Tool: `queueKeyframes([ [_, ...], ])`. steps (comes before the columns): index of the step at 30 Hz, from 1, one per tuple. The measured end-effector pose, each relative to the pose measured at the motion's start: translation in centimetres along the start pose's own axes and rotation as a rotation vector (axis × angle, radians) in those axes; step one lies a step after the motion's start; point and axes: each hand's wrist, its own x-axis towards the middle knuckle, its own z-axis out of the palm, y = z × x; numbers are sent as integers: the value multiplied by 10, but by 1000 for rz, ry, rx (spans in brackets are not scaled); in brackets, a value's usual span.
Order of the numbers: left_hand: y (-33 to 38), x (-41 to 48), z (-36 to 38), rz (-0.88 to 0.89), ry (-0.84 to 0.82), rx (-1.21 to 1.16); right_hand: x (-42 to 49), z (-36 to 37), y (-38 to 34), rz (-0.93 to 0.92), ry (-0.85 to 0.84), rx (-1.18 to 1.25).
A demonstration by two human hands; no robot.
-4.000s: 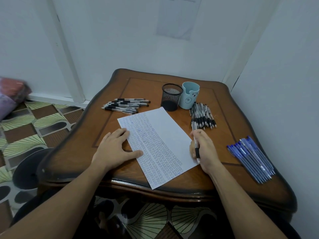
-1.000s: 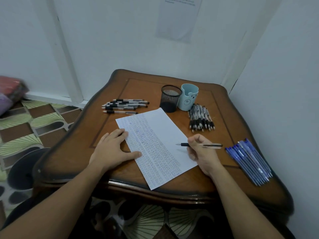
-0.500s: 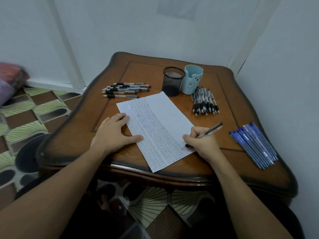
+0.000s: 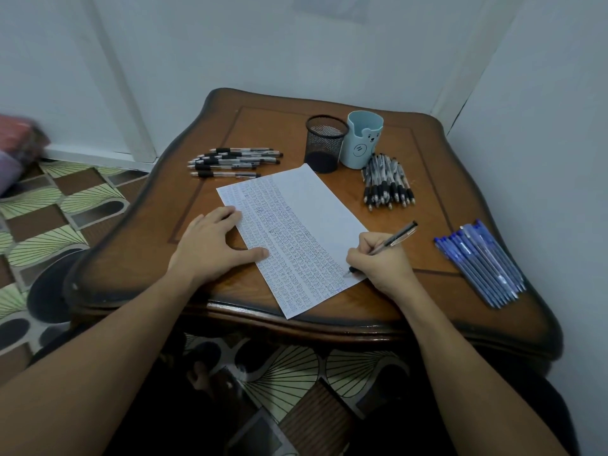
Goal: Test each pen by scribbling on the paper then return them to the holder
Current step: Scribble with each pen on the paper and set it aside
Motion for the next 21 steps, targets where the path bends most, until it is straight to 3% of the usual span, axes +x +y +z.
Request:
queueKeyframes([
  [21,2,-1,-2,-16,-18,11,1,-3,1,-12,-8,27],
])
